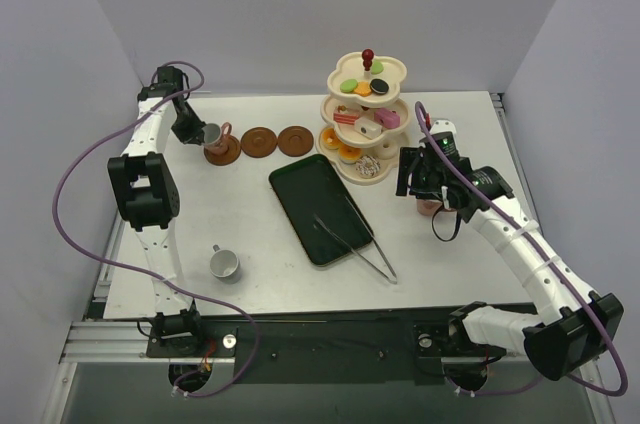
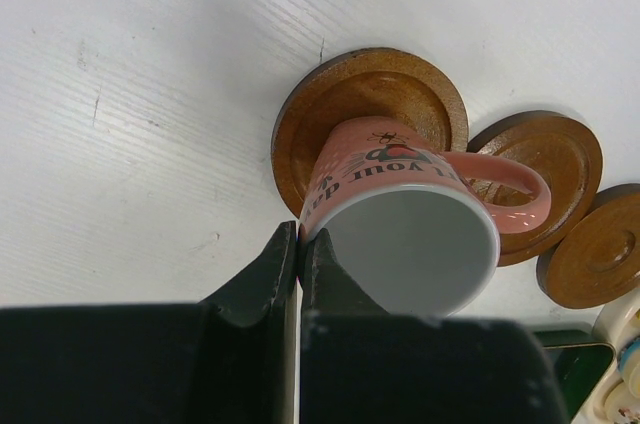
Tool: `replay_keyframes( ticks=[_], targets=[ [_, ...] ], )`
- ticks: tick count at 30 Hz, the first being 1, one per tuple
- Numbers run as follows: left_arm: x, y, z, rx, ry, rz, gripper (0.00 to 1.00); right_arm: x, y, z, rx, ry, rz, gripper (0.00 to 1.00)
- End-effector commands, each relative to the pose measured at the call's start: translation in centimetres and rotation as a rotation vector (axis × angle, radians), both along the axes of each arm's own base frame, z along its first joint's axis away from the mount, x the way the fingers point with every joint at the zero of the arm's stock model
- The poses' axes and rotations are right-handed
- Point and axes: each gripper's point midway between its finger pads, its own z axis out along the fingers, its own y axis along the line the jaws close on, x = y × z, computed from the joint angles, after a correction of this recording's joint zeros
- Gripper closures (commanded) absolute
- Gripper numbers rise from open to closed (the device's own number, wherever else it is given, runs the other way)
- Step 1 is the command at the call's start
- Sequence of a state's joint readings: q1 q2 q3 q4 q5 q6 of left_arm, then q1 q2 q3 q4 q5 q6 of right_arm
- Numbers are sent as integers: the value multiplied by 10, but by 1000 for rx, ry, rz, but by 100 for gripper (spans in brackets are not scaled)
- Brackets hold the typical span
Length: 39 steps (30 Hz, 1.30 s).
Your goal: Serve the afternoon tea
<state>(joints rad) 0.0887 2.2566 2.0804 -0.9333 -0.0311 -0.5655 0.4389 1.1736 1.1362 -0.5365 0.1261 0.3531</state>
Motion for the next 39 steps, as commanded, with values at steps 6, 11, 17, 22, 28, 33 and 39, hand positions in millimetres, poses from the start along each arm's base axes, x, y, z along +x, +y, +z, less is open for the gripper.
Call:
replay_keyframes(
  ticks=[6, 11, 17, 22, 28, 33, 39],
  targets=[
    [18, -1, 11, -25, -62, 3, 89, 4, -4, 2, -29, -3, -8, 37],
    [18, -2, 11, -23, -60, -3, 74, 5, -3, 2, -32, -2, -5, 37],
    [18, -1, 10, -22, -53, -7, 66, 6, -3, 3, -32, -1, -3, 37],
    [18, -2, 10, -21, -55, -13, 60, 6, -2, 2, -32, 1, 1, 37],
    [21, -1, 10, -18, -63, -19, 53, 6, -2, 2, -31, 1, 1, 37],
    [27, -7, 18, -43, -98, -44, 47, 5, -2, 2, -29, 0, 0, 37],
    [30, -8, 25, -47, -123, -52, 46, 5, -2, 2, -30, 0, 1, 37]
  ],
)
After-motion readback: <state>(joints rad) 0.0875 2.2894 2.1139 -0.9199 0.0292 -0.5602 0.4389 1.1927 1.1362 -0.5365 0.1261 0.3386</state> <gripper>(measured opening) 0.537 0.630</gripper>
